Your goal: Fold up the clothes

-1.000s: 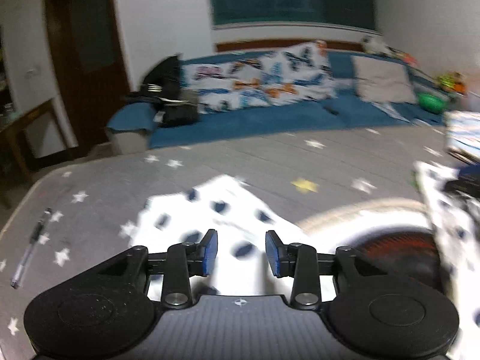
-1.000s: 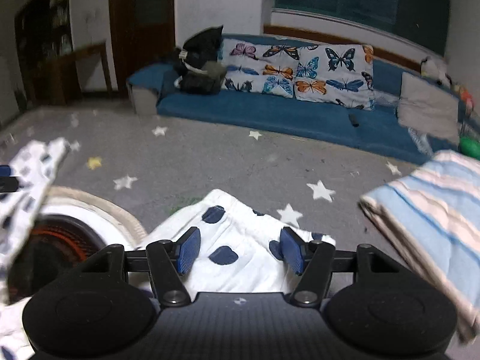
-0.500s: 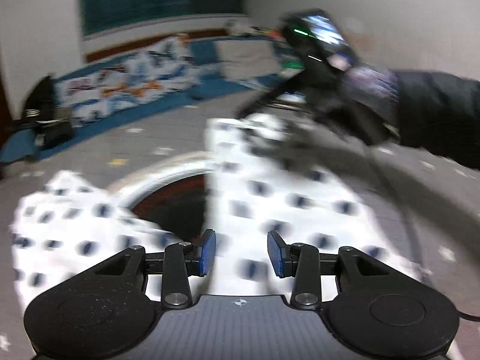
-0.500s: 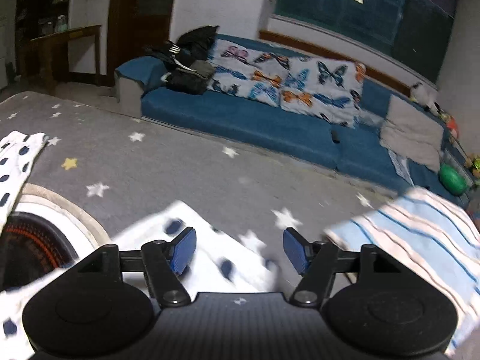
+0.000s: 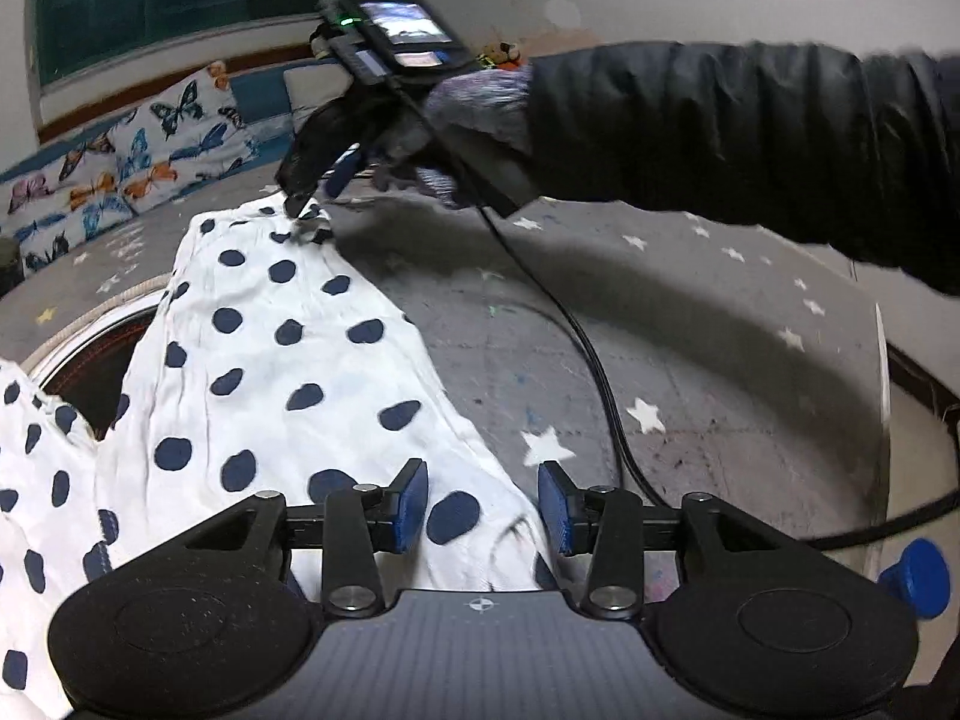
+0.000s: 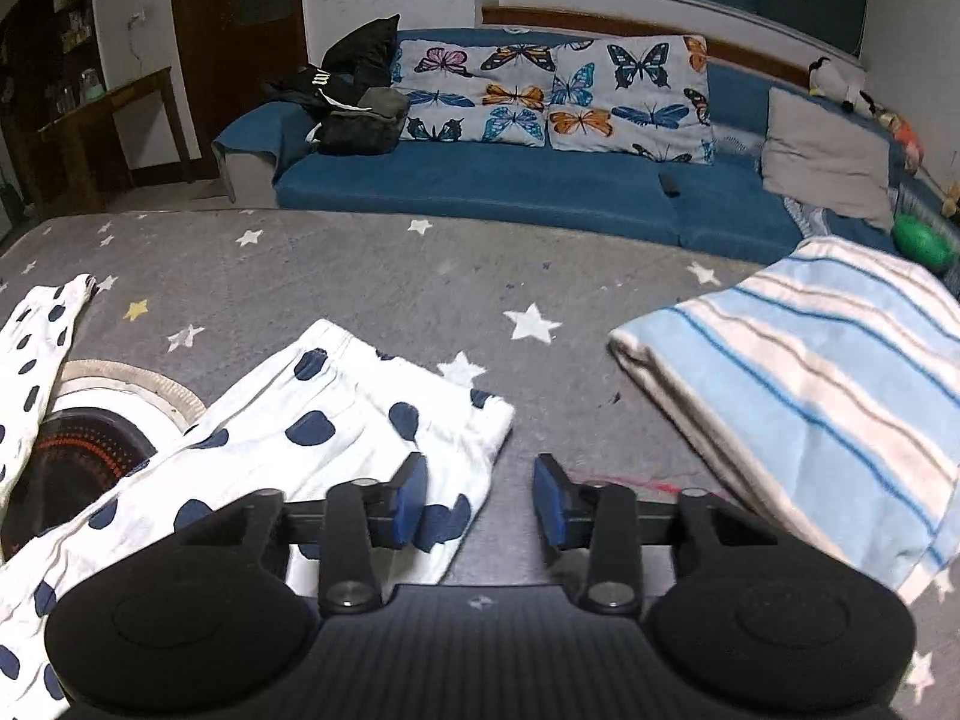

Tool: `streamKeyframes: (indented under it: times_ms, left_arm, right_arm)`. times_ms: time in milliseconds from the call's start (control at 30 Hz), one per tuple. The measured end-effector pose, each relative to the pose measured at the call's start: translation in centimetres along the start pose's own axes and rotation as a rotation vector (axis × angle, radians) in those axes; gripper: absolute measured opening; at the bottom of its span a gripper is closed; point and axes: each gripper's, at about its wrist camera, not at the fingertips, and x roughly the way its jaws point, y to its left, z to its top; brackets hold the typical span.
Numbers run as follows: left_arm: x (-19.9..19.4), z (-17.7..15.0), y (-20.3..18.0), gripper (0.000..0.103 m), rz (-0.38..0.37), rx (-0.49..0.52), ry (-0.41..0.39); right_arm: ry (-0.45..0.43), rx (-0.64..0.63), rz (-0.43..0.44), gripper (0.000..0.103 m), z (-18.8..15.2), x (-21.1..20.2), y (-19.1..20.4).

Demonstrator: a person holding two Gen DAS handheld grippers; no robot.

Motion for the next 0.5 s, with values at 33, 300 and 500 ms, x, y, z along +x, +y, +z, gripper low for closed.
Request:
streamKeyframes:
  times_ms: [33,300,500]
  left_arm:
    - [0.2,-0.1,-0.3,0.035,0.005,0.017,0.0]
    - [-1.0,0.0,0.2,0.008,-0.073,-0.003,-0.035]
    - [-1.2,-0.4,1.1,0.009,-0.13,-0.035,-0.039]
  right_arm:
    - [-0.005,0.01,0.0,0.034,-0.1,0.0,0.1]
    - [-0.044,-0.015,-0.048,0.003,-0.3,-0.9,0.7]
    - [-0.038,-0.049,-0.145,0.003,-0.8,-1.8,0.4]
